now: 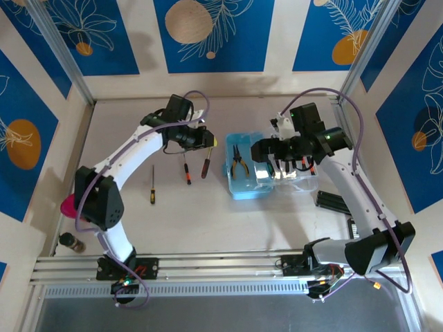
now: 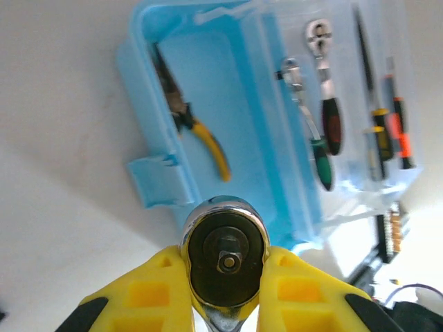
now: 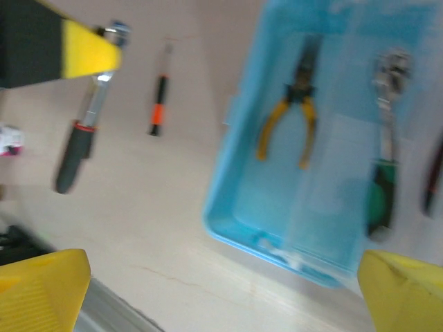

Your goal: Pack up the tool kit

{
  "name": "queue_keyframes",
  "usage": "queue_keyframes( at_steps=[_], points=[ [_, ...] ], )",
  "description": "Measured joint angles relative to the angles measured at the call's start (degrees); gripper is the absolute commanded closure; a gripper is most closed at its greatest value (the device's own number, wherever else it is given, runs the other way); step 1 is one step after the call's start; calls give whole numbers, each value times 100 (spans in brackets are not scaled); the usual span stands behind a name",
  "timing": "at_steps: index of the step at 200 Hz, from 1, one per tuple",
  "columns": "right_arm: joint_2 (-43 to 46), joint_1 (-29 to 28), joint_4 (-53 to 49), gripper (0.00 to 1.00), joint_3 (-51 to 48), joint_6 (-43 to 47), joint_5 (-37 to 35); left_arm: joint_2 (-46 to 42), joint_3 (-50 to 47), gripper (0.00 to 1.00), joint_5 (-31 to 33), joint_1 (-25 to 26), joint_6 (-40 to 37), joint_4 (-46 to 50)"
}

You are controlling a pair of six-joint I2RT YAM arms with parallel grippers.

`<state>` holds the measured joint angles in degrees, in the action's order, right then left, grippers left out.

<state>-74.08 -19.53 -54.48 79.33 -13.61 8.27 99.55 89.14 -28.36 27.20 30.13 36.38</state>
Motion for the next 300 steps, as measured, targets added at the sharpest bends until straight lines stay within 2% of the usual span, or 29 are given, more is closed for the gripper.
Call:
queue_keyframes(
  at_steps=[34,58,130,173,239,258,269,300],
  points=[
    [-308,-483,634,0,-52,-444,374,-184,-275,100,-374,52,603,-787],
    [-586,-752,1075,4,-208,-750,404,-186,-352,100,-472,129,894,-1178],
    [-1034,-1322,2149,16,-448,-1508,533,-186,-365,100,-614,240,1145,-1502],
    [-1217,-1449,2406,40,-446,-1720,568,-186,-365,100,-619,251,1158,-1543],
    [-1401,-1447,2350,98,-448,-1912,522,-195,-479,100,-721,262,1158,-1803],
    [-1394,-1453,2339,100,-448,-1917,501,-199,-509,100,-743,262,1161,-1843],
    [-1394,-1453,2321,100,-448,-1910,490,-199,-516,90,-745,262,1156,-1843],
    [-1362,-1449,2234,100,-448,-1847,459,-199,-520,48,-734,264,1043,-1786]
  ],
)
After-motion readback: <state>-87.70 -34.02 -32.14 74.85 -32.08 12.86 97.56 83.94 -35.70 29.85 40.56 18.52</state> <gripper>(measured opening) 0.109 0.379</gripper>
